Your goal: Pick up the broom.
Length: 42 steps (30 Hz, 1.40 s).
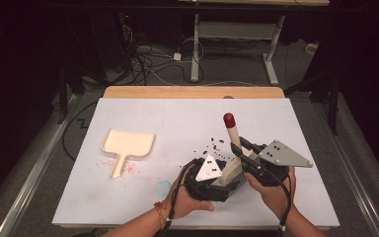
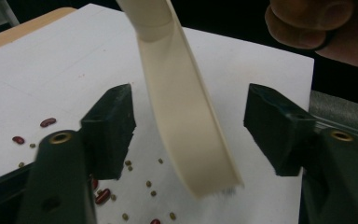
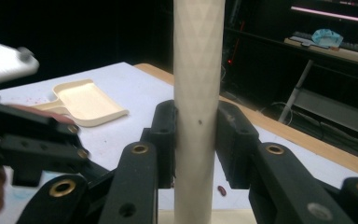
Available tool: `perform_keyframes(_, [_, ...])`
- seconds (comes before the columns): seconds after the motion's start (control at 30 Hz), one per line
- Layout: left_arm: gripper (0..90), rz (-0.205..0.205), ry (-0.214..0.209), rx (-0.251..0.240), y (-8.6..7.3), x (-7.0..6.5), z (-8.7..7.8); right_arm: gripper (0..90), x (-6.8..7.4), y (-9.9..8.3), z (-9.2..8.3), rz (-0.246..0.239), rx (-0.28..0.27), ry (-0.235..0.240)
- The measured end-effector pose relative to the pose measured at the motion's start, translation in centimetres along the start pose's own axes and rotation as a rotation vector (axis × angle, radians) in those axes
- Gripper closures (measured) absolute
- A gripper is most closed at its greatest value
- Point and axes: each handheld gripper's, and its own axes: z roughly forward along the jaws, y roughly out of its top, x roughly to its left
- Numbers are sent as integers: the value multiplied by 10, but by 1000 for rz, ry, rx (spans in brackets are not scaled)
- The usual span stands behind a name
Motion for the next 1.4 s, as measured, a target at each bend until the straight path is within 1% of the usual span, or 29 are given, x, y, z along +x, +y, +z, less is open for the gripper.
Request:
perform_keyframes(0.07, [380, 2, 1, -10, 1, 0, 3, 710, 3, 1, -1, -6, -12, 2])
perform_keyframes(0.13, [489, -16, 7, -20, 1, 2, 4, 710, 6, 2, -3, -15, -17, 5])
perform_keyframes(0.17, [512, -21, 0, -28, 1, 5, 3, 709, 8, 3, -4, -19, -22, 1])
perform_keyframes(0.2, [555, -21, -5, -32, 1, 6, 1, 709, 8, 3, -5, -24, -28, -3])
perform_keyframes(0.27, [569, -17, 1, -31, 1, 8, 0, 709, 8, 3, -7, -21, -33, -6])
perform_keyframes(0.33, [614, -9, -1, -28, 1, 11, -4, 704, 6, 3, -9, -6, -39, -3])
perform_keyframes(0.37, [614, -9, -16, -29, 0, 14, -5, 704, 6, 3, -9, -6, -39, -3])
perform_keyframes(0.4, [625, -6, -14, -23, 1, 15, -6, 701, 5, 3, -9, 1, -43, 10])
perform_keyframes(0.43, [628, 6, -4, -12, 1, 16, -7, 700, 4, 3, -10, 0, -42, 15])
perform_keyframes(0.5, [631, 24, -12, 4, 1, 19, -9, 696, 3, 3, -10, -1, -41, 24])
perform_keyframes(0.57, [642, 43, -7, 17, 1, 22, -12, 690, 1, 2, -10, 1, -42, 54])
perform_keyframes(0.7, [648, 53, 2, 34, -1, 26, -15, 688, 0, 1, -9, -1, -36, 67])
perform_keyframes(0.83, [655, 62, -4, 46, -2, 31, -18, 667, -1, 2, -8, -25, -16, 91])
perform_keyframes(0.87, [655, 75, -4, 49, -3, 32, -20, 667, -1, 2, -8, -25, -16, 91])
perform_keyframes(0.9, [656, 88, -3, 56, -3, 33, -22, 651, -2, 3, -8, -27, -16, 102])
perform_keyframes(0.93, [656, 99, -8, 61, -4, 34, -25, 581, -4, 4, -8, -68, 4, 158])
perform_keyframes(0.97, [656, 113, -17, 71, -5, 36, -27, 562, -6, 4, -7, -109, 27, 204])
perform_keyframes(1.03, [656, 139, -33, 90, -6, 39, -33, 520, -10, 0, -7, -180, 52, 264])
perform_keyframes(1.07, [656, 152, -43, 102, -7, 40, -35, 520, -10, 0, -7, -180, 52, 264])
perform_keyframes(1.1, [656, 183, -74, 123, -10, 42, -41, 484, -14, -5, -3, -219, 110, 330])
perform_keyframes(1.13, [657, 183, -74, 123, -10, 42, -41, 463, -16, -8, -1, -233, 140, 349])
perform_keyframes(1.17, [656, 195, -82, 133, -12, 42, -43, 442, -18, -12, 2, -236, 160, 378])
perform_keyframes(1.2, [656, 201, -98, 140, -13, 43, -45, 436, -20, -16, 6, -235, 187, 413])
perform_keyframes(1.23, [656, 219, -134, 146, -16, 42, -48, 428, -20, -19, 11, -239, 218, 448])
perform_keyframes(1.27, [656, 219, -134, 146, -16, 42, -48, 428, -20, -19, 11, -239, 218, 448])
perform_keyframes(1.3, [656, 227, -149, 148, -17, 42, -48, 424, -17, -27, 19, -259, 261, 522])
perform_keyframes(1.33, [656, 243, -194, 152, -18, 42, -49, 425, -15, -30, 23, -268, 282, 554])
perform_keyframes(1.37, [656, 249, -204, 152, -18, 41, -49, 433, -13, -33, 27, -280, 288, 578])
perform_keyframes(1.4, [656, 249, -204, 152, -18, 41, -49, 457, -11, -35, 30, -281, 289, 601])
